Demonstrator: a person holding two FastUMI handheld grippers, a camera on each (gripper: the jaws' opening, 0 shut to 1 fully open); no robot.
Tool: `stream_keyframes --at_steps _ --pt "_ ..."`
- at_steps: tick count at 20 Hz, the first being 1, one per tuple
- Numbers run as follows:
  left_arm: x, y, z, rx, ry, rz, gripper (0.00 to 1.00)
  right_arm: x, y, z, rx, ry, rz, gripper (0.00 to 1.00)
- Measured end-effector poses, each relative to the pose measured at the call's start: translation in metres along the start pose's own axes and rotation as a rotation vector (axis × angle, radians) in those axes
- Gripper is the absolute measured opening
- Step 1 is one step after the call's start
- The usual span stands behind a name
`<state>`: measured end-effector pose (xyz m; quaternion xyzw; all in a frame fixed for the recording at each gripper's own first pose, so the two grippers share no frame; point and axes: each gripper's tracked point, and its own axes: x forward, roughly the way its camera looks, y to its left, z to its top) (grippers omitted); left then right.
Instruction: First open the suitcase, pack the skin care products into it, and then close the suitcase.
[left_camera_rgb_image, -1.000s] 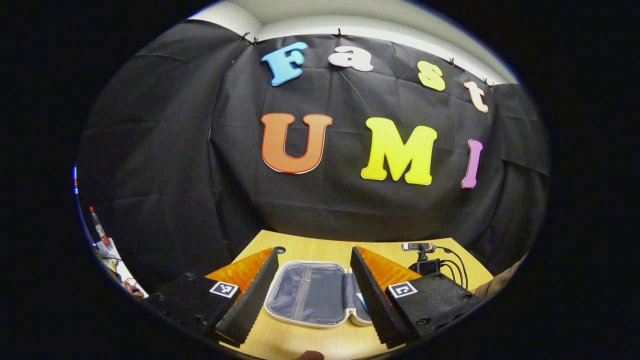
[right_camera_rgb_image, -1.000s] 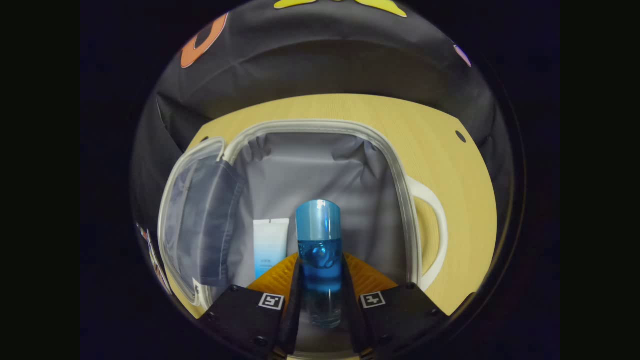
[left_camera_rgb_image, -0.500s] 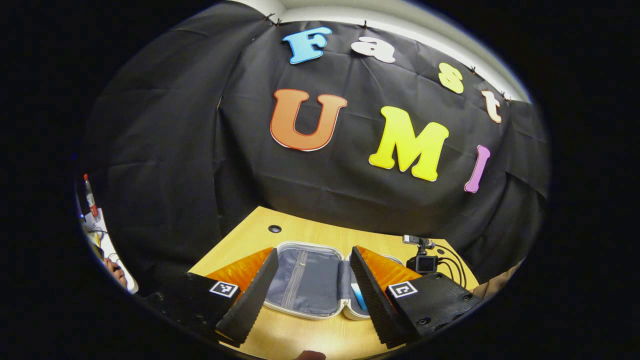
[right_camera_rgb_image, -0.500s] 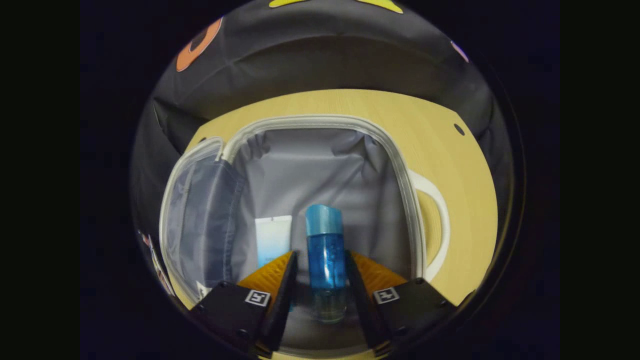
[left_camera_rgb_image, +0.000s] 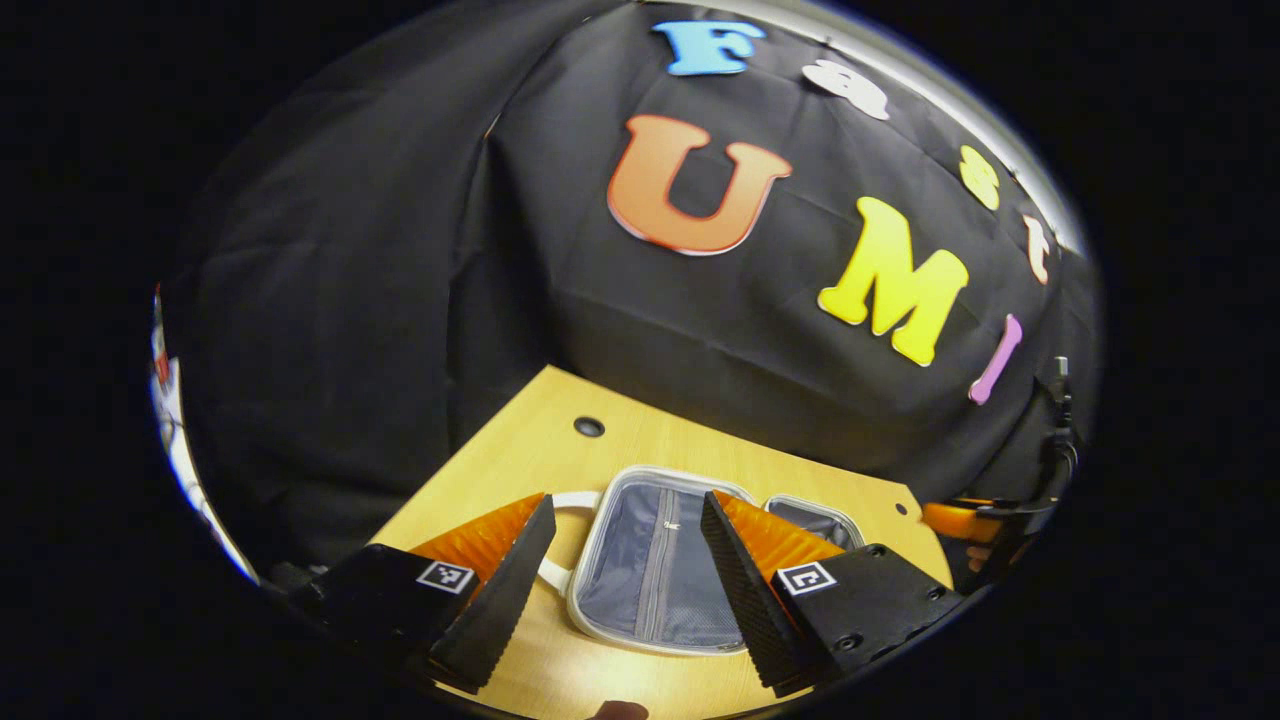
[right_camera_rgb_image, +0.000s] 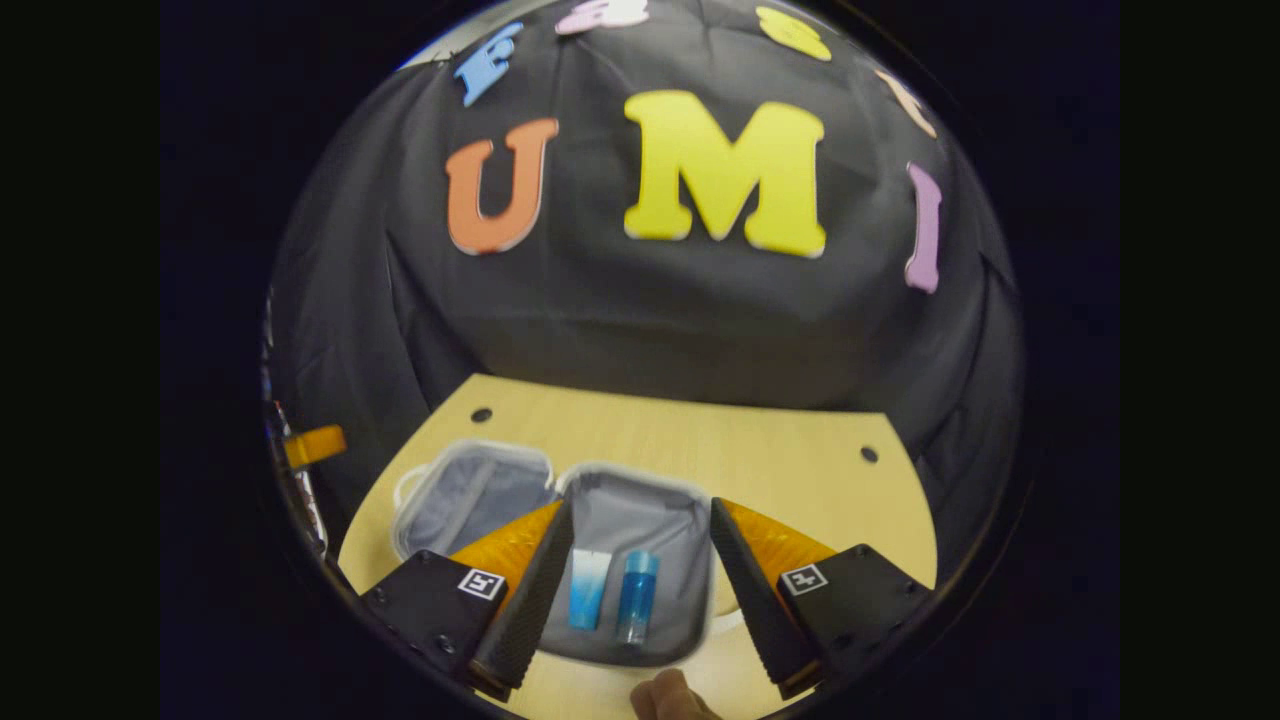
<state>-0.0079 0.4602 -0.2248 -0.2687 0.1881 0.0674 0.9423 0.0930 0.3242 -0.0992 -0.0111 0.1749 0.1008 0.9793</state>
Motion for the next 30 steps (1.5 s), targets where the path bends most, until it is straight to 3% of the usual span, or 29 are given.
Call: stream_keyframes --at_steps 2,8,12,16,18,19,20,21,25,26,27,30 --pt "0.025 0.030 -0.016 -0.084 0.068 -0.008 0.94 -0.037 -0.017 0.028 -0.010 -0.074 -0.012 0.81" --pt "0.078 0.079 -0.048 -0.360 0.136 -0.049 0.94 -0.123 -0.083 0.042 -0.006 -0.164 -0.133 0.81" --pt "0.106 0.084 -0.089 -0.512 0.242 -0.072 0.92 -0.134 -0.107 0.011 -0.067 -0.102 -0.197 0.81" --pt "0.112 0.065 -0.088 -0.634 0.228 -0.184 0.78 -0.133 -0.116 -0.011 -0.005 -0.030 -0.198 0.81" --pt "0.112 0.062 -0.097 -0.631 0.241 -0.188 0.64 -0.136 -0.123 -0.012 0.006 -0.029 -0.214 0.80" --pt "0.112 0.062 -0.101 -0.632 0.247 -0.185 0.64 -0.137 -0.125 -0.012 0.015 -0.032 -0.219 0.81" --pt "0.110 0.062 -0.099 -0.637 0.246 -0.183 0.38 -0.138 -0.124 -0.012 0.023 -0.034 -0.217 0.81" --pt "0.113 0.064 -0.099 -0.623 0.245 -0.158 0.19 -0.140 -0.124 -0.012 0.024 -0.038 -0.216 0.81" --pt "0.108 0.062 -0.099 -0.530 0.266 -0.102 0.10 -0.145 -0.124 -0.007 0.011 -0.066 -0.208 0.81" --pt "0.107 0.061 -0.097 -0.504 0.271 -0.085 0.16 -0.147 -0.125 -0.005 0.007 -0.075 -0.208 0.81" --pt "0.103 0.058 -0.090 -0.473 0.267 -0.071 0.07 -0.148 -0.125 0.000 0.005 -0.089 -0.203 0.81" --pt "0.089 0.043 -0.064 -0.351 0.243 -0.048 0.04 -0.151 -0.125 0.008 -0.001 -0.131 -0.188 0.81"
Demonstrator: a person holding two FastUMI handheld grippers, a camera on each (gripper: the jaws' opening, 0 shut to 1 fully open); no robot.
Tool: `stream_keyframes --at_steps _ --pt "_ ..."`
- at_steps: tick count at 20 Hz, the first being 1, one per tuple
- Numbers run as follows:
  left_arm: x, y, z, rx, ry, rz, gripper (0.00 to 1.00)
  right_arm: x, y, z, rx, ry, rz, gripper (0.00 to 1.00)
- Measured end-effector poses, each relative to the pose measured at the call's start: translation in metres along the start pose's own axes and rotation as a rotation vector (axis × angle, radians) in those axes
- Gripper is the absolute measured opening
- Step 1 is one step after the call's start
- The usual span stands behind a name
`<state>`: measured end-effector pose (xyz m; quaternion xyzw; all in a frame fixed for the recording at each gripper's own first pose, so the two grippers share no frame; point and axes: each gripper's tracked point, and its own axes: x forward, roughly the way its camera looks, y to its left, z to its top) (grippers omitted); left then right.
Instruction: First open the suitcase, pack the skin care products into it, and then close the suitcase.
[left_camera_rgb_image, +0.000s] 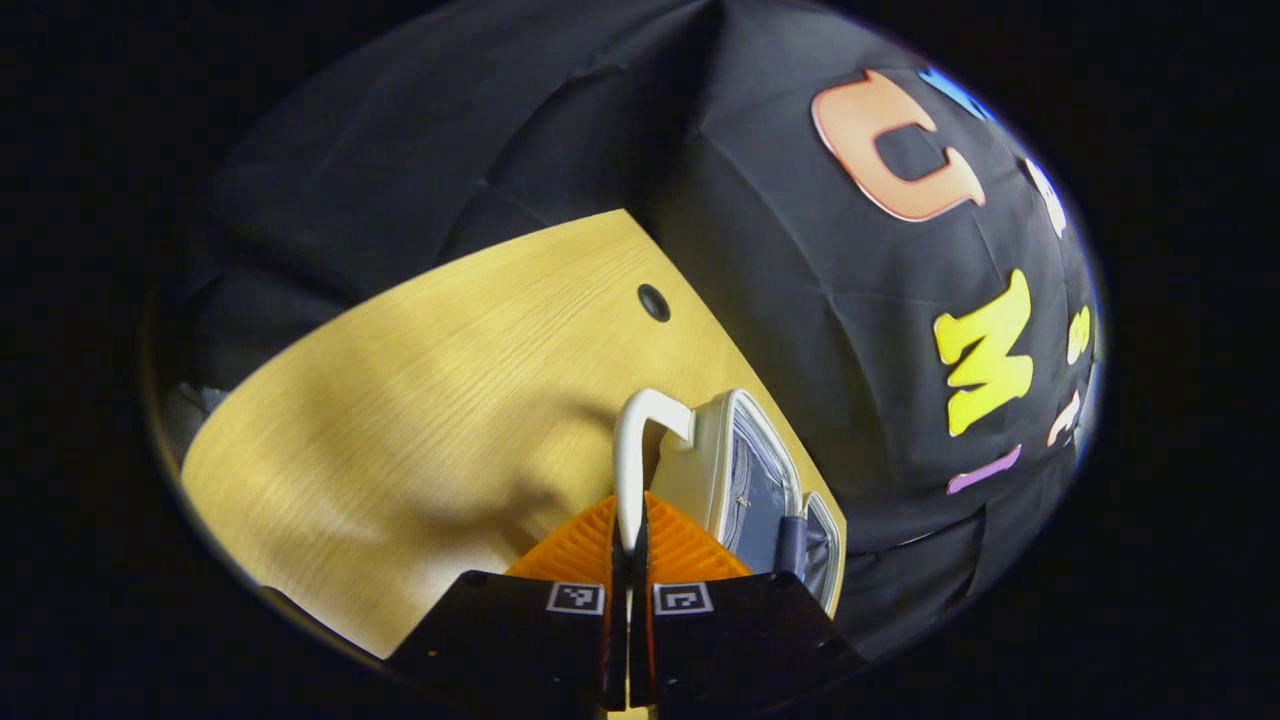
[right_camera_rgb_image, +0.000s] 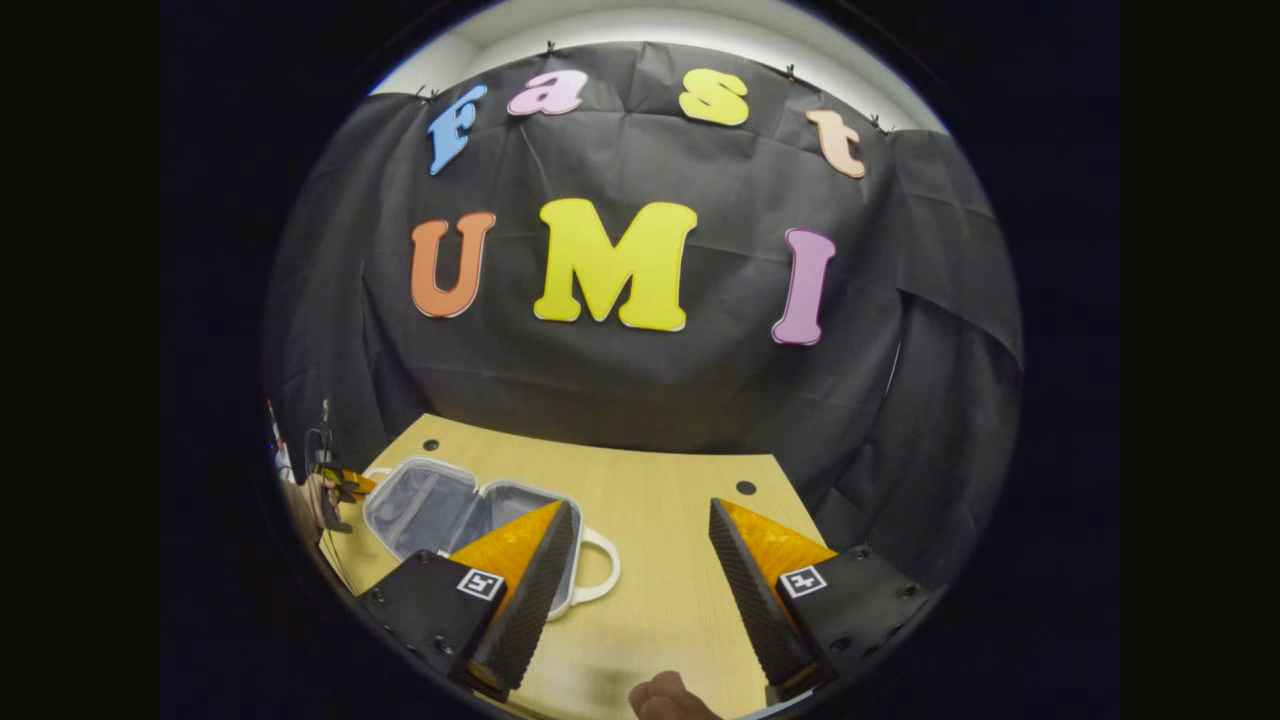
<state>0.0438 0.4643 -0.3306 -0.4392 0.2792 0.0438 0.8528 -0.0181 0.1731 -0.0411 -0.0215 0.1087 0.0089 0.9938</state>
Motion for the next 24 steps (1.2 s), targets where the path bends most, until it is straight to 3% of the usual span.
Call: stream_keyframes --at_steps 5,10,13,17,20,24 --pt "-0.033 -0.062 0.027 0.299 -0.111 0.021 0.04 -0.006 -0.001 0.006 0.015 -0.039 0.058 0.81" --pt "-0.061 -0.153 0.031 0.614 -0.248 0.048 0.04 -0.005 -0.016 0.011 0.028 -0.051 0.110 0.81" --pt "-0.065 -0.198 0.019 0.735 -0.282 0.094 0.03 -0.004 -0.031 0.007 0.027 -0.051 0.133 0.81" --pt "-0.066 -0.257 -0.016 0.874 -0.293 0.114 0.03 -0.004 -0.056 0.004 0.044 -0.041 0.148 0.81" --pt "-0.051 -0.312 -0.062 0.985 -0.301 0.055 0.03 -0.001 -0.080 0.007 0.050 -0.056 0.145 0.81" --pt "-0.016 -0.354 -0.131 1.130 -0.251 0.039 0.03 0.002 -0.101 0.005 0.037 -0.056 0.155 0.81"
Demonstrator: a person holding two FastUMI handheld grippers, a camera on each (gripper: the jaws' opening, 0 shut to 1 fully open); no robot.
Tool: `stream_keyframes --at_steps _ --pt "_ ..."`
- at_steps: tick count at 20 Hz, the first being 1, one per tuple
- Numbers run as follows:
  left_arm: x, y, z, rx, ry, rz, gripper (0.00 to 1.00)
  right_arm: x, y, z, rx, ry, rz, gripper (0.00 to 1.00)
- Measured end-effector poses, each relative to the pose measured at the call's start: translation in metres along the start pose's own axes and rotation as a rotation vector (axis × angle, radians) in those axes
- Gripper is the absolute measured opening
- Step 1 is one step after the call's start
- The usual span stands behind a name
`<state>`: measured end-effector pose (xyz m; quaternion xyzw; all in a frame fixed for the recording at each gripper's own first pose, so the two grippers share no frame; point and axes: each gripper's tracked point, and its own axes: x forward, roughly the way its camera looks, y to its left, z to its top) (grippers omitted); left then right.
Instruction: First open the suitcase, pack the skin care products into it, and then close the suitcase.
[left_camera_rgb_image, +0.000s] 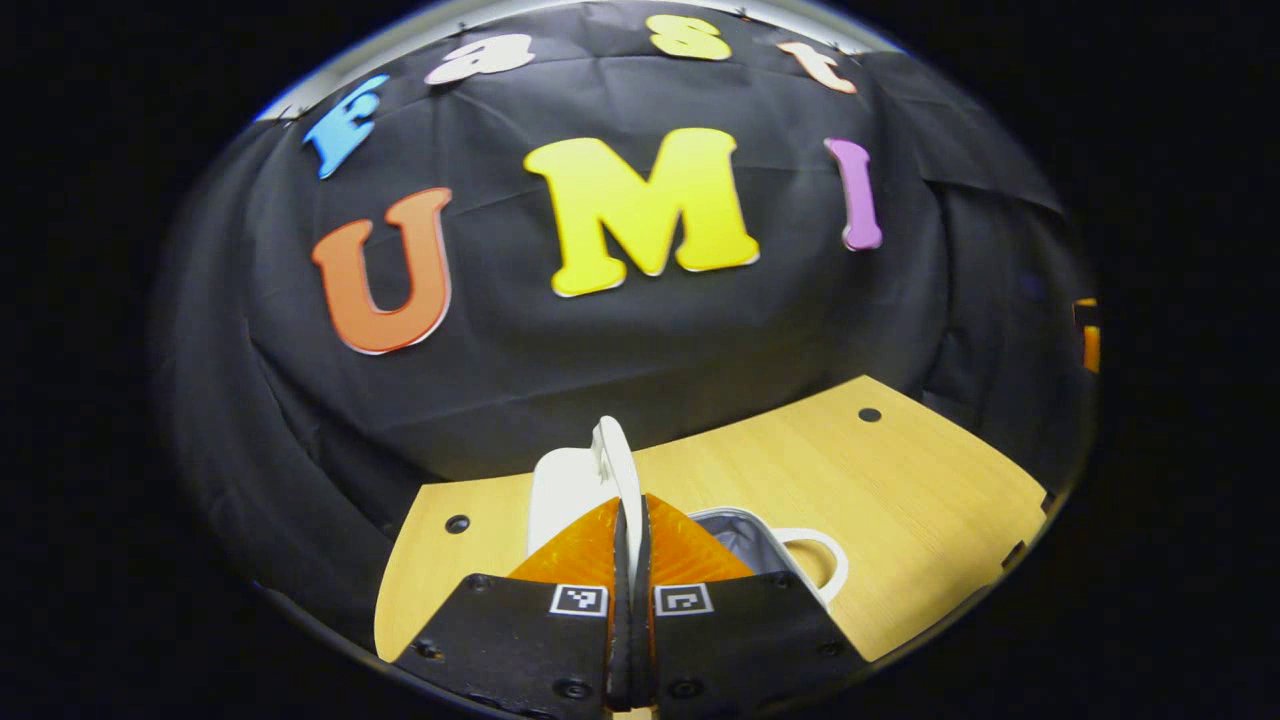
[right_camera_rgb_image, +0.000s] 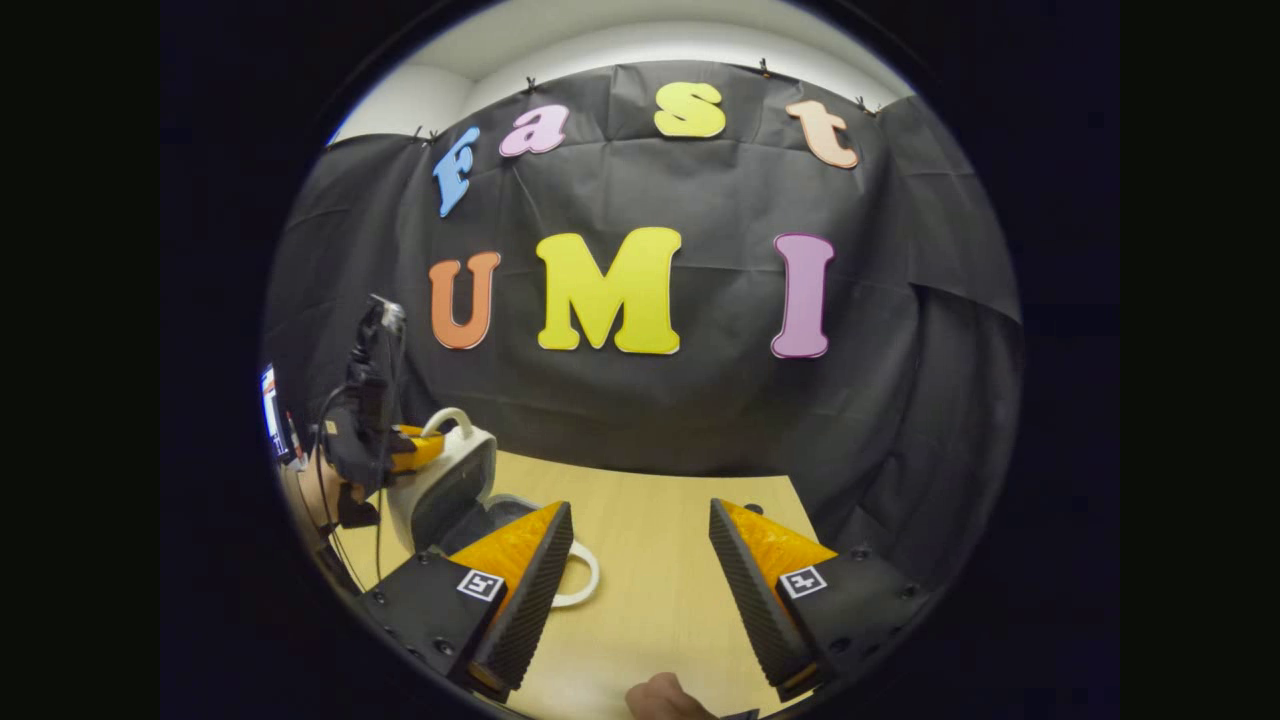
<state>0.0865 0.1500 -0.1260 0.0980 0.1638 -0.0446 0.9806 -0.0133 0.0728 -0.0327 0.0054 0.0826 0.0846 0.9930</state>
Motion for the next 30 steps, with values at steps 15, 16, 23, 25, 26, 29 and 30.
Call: stream_keyframes --at_steps 15,16,23,25,26,29,30 --pt "0.080 -0.165 -0.101 0.135 0.299 -0.114 0.03 -0.017 -0.093 -0.019 0.044 0.015 -0.099 0.81" --pt "0.082 -0.167 -0.105 0.149 0.308 -0.110 0.03 -0.019 -0.098 -0.023 0.054 0.019 -0.110 0.81" --pt "0.091 -0.181 -0.123 0.186 0.375 -0.078 0.05 -0.027 -0.123 -0.039 0.104 0.047 -0.171 0.81" --pt "0.084 -0.201 -0.117 0.062 0.365 -0.163 0.19 -0.026 -0.121 -0.037 0.109 0.040 -0.177 0.81" --pt "0.081 -0.205 -0.111 0.028 0.360 -0.181 0.48 -0.025 -0.118 -0.036 0.110 0.037 -0.177 0.81" --pt "0.057 -0.195 -0.087 -0.031 0.318 -0.143 0.64 -0.023 -0.103 -0.032 0.094 0.028 -0.169 0.81" --pt "0.048 -0.188 -0.075 -0.052 0.292 -0.130 0.74 -0.023 -0.097 -0.029 0.084 0.022 -0.166 0.81"
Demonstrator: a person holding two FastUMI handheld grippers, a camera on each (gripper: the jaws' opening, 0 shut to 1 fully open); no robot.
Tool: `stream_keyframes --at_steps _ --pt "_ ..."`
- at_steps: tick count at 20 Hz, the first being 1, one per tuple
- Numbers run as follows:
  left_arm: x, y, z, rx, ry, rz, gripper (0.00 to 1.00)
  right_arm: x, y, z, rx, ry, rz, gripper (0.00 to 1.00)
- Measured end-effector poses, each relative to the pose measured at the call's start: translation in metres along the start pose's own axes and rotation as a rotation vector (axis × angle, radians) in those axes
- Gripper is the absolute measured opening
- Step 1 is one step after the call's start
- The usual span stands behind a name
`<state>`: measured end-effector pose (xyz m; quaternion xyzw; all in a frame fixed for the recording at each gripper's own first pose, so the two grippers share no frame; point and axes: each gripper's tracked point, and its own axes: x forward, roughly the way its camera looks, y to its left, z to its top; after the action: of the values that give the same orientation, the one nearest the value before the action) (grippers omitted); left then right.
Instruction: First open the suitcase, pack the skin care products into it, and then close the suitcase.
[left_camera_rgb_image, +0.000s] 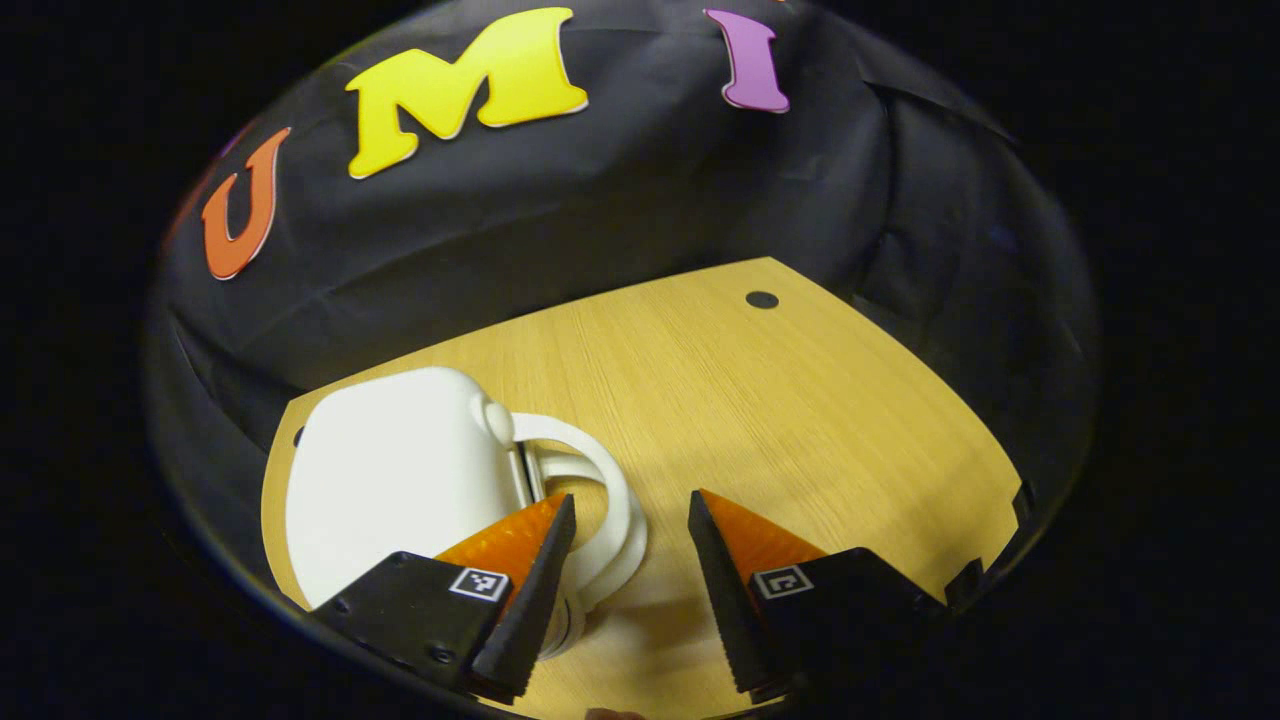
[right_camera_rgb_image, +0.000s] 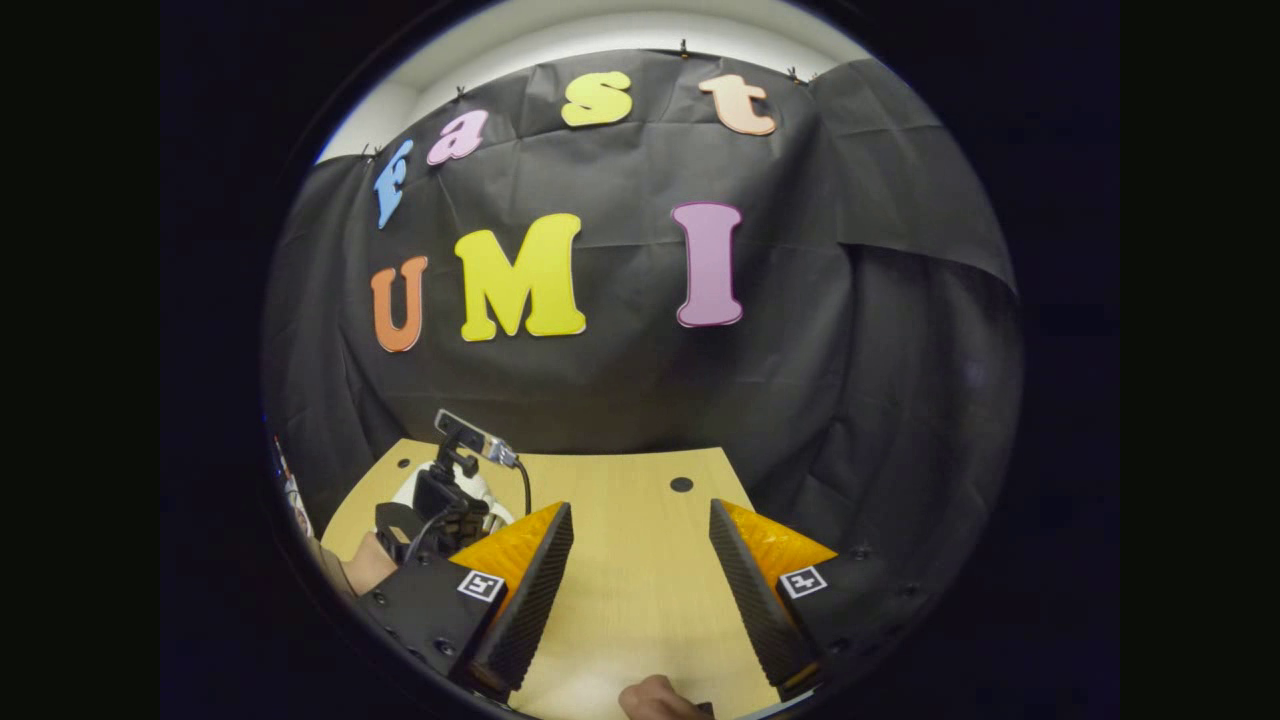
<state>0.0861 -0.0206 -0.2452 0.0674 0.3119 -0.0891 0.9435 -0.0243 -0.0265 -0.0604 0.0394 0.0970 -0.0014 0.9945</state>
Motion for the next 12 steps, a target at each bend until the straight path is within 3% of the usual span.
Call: stream_keyframes --at_steps 4,12 --pt "-0.062 0.030 0.040 -0.035 -0.140 0.047 0.93 -0.001 0.030 0.016 -0.024 -0.050 0.011 0.81" --pt "-0.196 0.109 0.094 -0.131 -0.362 0.214 0.96 0.005 0.101 0.051 -0.050 -0.146 0.056 0.81"
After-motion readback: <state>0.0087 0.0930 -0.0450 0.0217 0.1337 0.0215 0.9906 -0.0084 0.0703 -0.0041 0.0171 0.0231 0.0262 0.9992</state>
